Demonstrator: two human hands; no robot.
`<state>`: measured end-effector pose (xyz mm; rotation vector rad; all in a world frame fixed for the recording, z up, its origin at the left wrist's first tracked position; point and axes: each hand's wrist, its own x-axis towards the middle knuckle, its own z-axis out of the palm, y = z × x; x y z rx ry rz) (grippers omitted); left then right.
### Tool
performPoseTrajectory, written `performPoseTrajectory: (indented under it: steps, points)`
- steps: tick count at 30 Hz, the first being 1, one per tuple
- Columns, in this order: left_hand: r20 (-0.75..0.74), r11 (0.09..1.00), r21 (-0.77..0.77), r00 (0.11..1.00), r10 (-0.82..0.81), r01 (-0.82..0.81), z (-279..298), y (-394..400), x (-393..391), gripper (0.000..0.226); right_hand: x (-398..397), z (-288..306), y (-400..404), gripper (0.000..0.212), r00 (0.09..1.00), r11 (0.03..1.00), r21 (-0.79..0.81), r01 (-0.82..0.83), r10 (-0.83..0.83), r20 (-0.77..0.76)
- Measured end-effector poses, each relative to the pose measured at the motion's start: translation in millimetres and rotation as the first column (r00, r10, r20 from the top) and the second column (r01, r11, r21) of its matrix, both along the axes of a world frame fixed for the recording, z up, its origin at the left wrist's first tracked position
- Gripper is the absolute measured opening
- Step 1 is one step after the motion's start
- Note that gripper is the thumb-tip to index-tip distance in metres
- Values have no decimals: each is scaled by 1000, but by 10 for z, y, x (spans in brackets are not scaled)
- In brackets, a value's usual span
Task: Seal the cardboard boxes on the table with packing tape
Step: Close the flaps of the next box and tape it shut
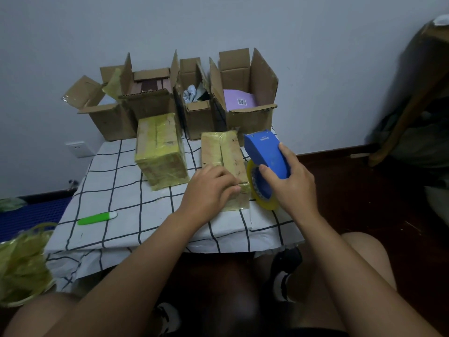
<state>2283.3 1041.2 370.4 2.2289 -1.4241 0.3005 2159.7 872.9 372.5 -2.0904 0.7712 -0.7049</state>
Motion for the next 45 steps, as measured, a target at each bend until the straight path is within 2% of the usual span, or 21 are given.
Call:
performPoseTrajectory:
  steps: [3,7,11,15,20,22,24,28,32,35,38,42,45]
  points:
    - [84,1000,-13,996,-11,13,-66,-14,10,29,3,-11,10,72,1000,1000,-17,2,-2,-1]
    - [40,998,-43,998,-43,45,-126,44,30,30,3,-18,-2,71,1000,1000,-16,10,-10,3]
    - [26,999,-53,1000,-7,8,-135,34,-41,24,16,-27,4,71,1000,1000,-24,11,-10,6]
    - [-73,998,-67,997,8,-13,-110,138,-52,38,4,-20,18,71,1000,1000,-16,9,-9,3]
    - [-130,975,-209,991,41,-68,-151,173,-19,34,11,-1,15,70,1000,1000,-18,10,-10,0]
    - [-88,968,-243,995,35,-55,-189,148,-4,32,14,3,23,70,1000,999,-32,6,-6,-3]
    - [-33,972,-233,999,33,-39,-207,137,18,30,16,4,22,70,1000,999,-35,9,-9,-7]
    - [-100,979,-205,995,-9,-12,-211,220,48,31,16,4,22,69,1000,999,-36,13,-14,-14]
    - [-74,988,-150,997,14,-25,-211,182,48,27,30,-3,28,70,1000,998,-56,10,-12,-24]
    - [-139,991,-126,990,21,-38,-194,211,45,21,21,1,44,71,1000,998,-61,8,-10,-25]
    - [-141,996,-76,989,34,-45,-176,220,44,25,18,-7,41,71,1000,998,-57,14,-16,-22]
    - [-257,997,-45,965,46,-60,-79,272,1,41,21,10,49,70,1000,999,-53,10,-11,-23]
    - [-328,992,-109,945,18,-57,-97,345,28,33,16,3,43,71,1000,999,-52,12,-13,-14]
